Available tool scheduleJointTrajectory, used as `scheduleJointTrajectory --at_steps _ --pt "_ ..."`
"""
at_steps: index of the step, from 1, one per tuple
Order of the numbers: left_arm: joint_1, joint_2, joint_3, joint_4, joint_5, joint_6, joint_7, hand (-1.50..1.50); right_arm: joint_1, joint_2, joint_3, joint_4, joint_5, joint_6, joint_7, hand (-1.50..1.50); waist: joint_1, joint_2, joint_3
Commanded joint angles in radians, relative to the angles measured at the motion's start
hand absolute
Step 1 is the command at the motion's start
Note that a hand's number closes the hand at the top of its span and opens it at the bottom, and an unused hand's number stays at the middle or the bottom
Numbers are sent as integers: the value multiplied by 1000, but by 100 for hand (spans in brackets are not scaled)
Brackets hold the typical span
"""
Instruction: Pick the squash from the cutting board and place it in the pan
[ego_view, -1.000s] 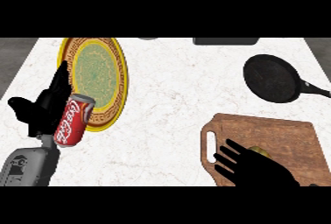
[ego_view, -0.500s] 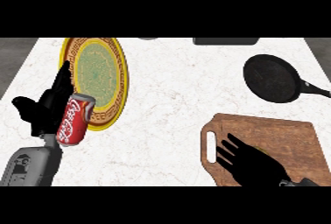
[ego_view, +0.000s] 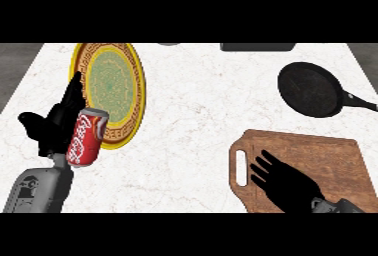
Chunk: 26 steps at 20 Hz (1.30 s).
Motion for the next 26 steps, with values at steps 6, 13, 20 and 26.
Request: scheduleJointTrajectory --at_steps 6,13,20,26 --pt "-5 37 51 -17 34 -50 32 0 15 11 -65 99 87 -42 -76 -150 1 -1 0" --pt "43 1 1 -119 -3 -20 70 0 16 12 0 168 131 -142 -171 150 8 -1 0" --pt "37 4 26 -74 8 -48 28 0 31 51 -51 160 166 -155 -224 150 2 -1 0" --pt "55 7 55 -48 -4 -5 12 0 162 470 -416 150 -126 -8 106 150 -73 -2 7"
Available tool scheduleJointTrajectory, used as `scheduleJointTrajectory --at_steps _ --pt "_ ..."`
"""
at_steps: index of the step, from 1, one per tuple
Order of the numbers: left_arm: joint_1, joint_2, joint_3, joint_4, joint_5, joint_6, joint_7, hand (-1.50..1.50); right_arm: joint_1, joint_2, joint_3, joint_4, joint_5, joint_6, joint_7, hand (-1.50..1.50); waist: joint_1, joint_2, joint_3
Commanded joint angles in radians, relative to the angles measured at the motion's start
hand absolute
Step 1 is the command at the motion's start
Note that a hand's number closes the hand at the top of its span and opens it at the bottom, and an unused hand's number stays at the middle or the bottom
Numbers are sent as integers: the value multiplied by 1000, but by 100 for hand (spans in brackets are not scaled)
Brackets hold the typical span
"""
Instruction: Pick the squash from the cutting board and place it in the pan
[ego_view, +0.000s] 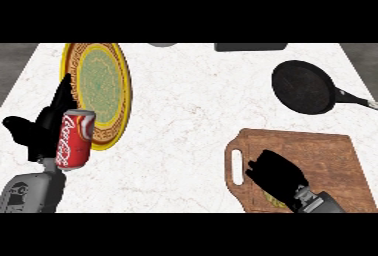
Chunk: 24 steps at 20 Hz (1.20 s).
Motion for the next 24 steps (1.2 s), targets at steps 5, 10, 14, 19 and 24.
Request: scheduleJointTrajectory --at_steps 5,10,14,19,24 --pt "28 13 14 -6 -2 0 -8 0 99 403 -297 -104 -217 -150 417 150 -19 -1 8" --pt "22 -11 -15 9 -6 -11 -31 0 43 410 -248 -238 -362 -324 647 150 19 2 3" --pt "-25 4 -6 18 5 -24 4 0 -63 412 -214 -198 -386 -440 826 150 39 7 2" --pt "-39 -29 -15 52 -17 6 -36 0 -141 412 -394 -177 -516 -506 784 150 31 9 2" --pt "-35 -7 -12 2 -4 -12 21 0 -269 376 -640 -105 -691 -518 749 150 38 8 3"
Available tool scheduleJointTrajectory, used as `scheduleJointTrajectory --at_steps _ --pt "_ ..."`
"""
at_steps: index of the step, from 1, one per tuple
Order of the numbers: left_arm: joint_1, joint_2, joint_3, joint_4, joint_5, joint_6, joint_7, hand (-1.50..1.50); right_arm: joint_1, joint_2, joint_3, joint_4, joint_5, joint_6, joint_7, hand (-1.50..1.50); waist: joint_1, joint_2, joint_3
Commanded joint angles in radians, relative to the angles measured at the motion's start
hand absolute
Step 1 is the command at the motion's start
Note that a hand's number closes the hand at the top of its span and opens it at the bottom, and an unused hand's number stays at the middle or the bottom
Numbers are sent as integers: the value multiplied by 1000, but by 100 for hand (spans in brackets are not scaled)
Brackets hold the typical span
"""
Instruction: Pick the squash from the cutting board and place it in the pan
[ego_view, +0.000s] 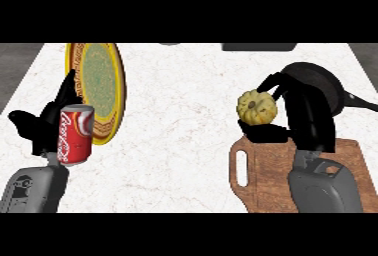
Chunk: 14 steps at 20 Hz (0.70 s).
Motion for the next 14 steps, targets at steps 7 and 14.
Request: scheduleJointTrajectory --at_steps 7,14 --pt "-23 -19 -20 -4 -19 10 6 0 -196 -241 -367 471 -186 -133 -272 150 7 3 0" --pt "-47 -24 -25 7 -19 6 11 0 -310 -398 -444 924 -97 -372 -500 150 37 20 2"
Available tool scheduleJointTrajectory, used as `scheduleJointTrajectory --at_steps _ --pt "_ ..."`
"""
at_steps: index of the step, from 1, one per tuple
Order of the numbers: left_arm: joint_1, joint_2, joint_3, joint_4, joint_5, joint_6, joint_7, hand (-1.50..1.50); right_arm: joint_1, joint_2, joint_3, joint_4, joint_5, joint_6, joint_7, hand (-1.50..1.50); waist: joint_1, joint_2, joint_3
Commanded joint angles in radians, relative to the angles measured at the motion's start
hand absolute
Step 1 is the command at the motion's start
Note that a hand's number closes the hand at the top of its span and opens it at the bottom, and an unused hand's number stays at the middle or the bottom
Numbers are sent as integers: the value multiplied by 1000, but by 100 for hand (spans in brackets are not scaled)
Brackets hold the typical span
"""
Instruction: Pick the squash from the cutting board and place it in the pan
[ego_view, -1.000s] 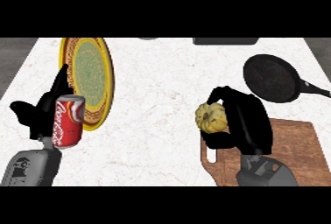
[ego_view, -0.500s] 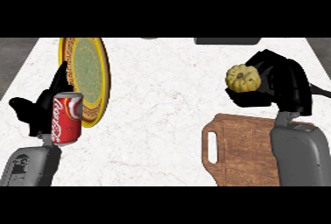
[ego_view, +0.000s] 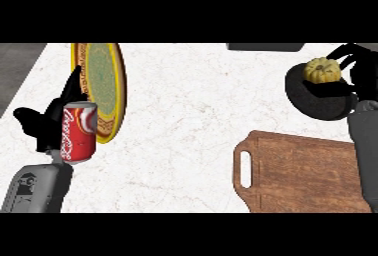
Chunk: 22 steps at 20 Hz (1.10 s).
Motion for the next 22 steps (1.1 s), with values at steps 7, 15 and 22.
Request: scheduleJointTrajectory --at_steps 7,15,22 --pt "-25 -22 -26 -9 -8 0 3 0 -151 -159 -123 545 22 -245 -235 150 49 21 4" --pt "-43 -49 -46 3 -11 5 0 0 -209 -173 -212 755 -91 -80 -282 -150 57 29 6" --pt "3 -26 -30 3 -10 -11 -35 0 -173 -212 -253 846 -141 47 -431 -150 57 27 7"
